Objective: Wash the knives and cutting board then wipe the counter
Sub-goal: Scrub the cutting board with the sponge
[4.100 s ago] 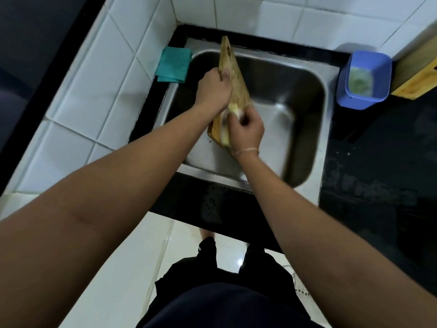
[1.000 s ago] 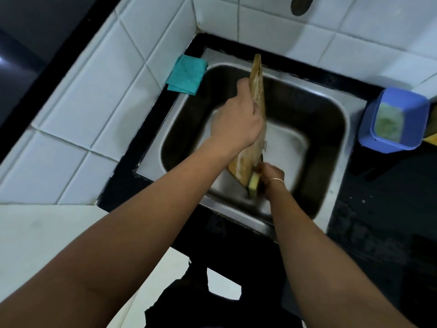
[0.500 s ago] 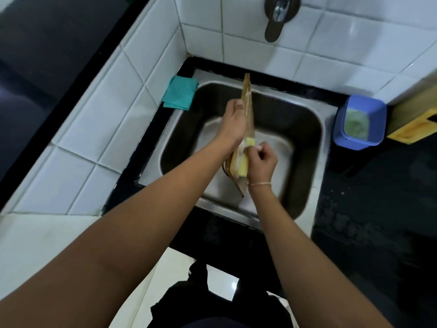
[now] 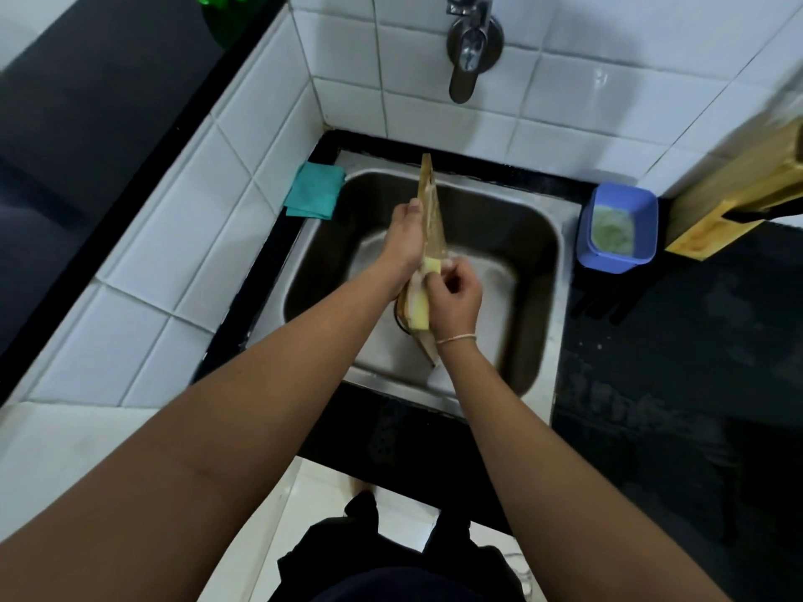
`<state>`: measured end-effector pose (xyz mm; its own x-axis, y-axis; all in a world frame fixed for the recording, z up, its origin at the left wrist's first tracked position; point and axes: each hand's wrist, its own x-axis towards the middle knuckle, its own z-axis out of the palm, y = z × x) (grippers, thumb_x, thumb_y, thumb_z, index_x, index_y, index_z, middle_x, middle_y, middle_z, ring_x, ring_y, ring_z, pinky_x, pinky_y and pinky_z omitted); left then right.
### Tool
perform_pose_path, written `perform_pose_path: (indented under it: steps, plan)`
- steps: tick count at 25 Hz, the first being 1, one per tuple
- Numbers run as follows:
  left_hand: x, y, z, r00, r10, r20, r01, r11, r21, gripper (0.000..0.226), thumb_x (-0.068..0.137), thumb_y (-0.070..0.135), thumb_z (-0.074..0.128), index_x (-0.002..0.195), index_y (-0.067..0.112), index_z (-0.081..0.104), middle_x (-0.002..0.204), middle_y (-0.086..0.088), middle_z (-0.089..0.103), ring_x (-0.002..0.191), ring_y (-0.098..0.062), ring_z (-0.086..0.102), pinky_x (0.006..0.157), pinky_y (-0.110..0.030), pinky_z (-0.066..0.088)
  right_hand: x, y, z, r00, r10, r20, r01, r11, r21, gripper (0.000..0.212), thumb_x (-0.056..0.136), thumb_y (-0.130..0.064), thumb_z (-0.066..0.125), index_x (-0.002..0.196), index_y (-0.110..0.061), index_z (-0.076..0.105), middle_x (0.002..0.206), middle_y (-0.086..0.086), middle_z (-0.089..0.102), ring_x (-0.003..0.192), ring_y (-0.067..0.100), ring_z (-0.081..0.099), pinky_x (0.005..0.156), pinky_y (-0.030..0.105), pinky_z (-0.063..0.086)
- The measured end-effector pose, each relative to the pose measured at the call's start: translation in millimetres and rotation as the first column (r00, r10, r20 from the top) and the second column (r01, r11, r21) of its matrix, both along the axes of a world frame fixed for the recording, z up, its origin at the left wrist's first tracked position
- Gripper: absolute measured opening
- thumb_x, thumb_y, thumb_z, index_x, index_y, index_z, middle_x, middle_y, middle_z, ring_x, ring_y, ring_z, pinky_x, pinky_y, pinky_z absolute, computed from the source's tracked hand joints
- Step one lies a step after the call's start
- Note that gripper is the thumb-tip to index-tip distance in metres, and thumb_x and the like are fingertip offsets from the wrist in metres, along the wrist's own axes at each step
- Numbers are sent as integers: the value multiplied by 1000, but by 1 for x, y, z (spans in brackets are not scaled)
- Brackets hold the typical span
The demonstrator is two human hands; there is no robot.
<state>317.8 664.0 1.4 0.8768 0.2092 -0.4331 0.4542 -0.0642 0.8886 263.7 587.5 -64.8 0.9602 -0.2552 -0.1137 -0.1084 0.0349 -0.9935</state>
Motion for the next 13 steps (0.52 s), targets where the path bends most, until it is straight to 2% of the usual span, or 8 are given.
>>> perform_pose_path:
  steps: [3,5,7,9,11,13]
  plan:
    - [-1,4,-2,1000,-10,13,10,1000,12,40,108,39,30,135,12,43,124,-10,57,118,-28,55,103,-46,46,-14,-16,-44,934,13,-358,-64,989,-131,23,79,-24,70,67,-20,51,68,-2,55,68,17,52,69,29,44]
    - [-1,5,-5,997,-79,21,75,985,155,36,104,41,42,129,15,46,107,1,58,108,-25,59,90,-41,51,-10,-26,-57,859,-6,-512,-83,985,-150,22,77,-29,74,68,-17,57,72,-1,62,75,23,58,71,28,47]
    - [0,6,-6,990,-140,-24,139,915,380,41,97,41,54,127,15,48,103,1,58,96,-22,59,81,-37,52,3,-34,-52,864,-67,-499,6,992,-123,21,76,-28,74,67,-15,60,68,-2,61,72,22,56,68,28,47]
    - [2,10,-5,981,-186,-49,183,830,527,38,92,37,58,123,16,51,101,-1,58,90,-21,58,76,-35,51,19,-48,-36,890,-149,-430,127,989,-79,22,80,-23,73,66,-15,58,66,-1,57,68,19,53,72,30,47]
    - [5,16,2,965,-257,-55,240,782,576,24,91,30,59,112,19,56,95,1,59,89,-21,60,72,-33,47,33,-66,-16,905,-222,-364,209,975,-75,24,82,-20,71,64,-19,55,67,-3,57,66,15,52,74,31,46]
    - [8,24,16,923,-373,-99,347,690,635,23,92,28,59,113,19,61,97,0,61,90,-21,59,76,-33,46,44,-84,3,912,-284,-297,269,959,-89,23,82,-20,68,64,-21,53,68,-6,56,66,14,52,73,27,44]
